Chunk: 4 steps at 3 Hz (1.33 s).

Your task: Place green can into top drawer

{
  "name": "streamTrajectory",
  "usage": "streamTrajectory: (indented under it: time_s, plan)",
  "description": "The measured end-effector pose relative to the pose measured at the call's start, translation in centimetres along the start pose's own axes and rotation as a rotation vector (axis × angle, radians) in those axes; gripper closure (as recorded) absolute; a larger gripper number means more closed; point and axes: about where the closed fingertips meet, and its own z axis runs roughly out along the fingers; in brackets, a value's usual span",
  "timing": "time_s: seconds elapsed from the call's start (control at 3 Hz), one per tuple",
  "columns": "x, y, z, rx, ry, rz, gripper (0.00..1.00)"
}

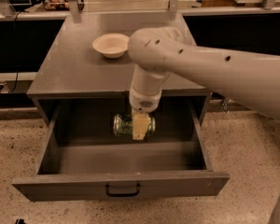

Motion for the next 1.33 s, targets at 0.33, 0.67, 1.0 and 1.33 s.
streamTrajectory:
  time_s: [0.33,0.67,1.0,1.33]
  plan:
    - [2.9,1.0,5.2,0.039,0.096,0.126,1.00]
    - [4.5,1.8,8.4,0.076,0.134,0.239,1.00]
    - [4.8,2.1,8.7,0.081,0.136,0.298,0.81]
    - [4.8,2.1,8.7,0.082,0.137,0.298,0.59]
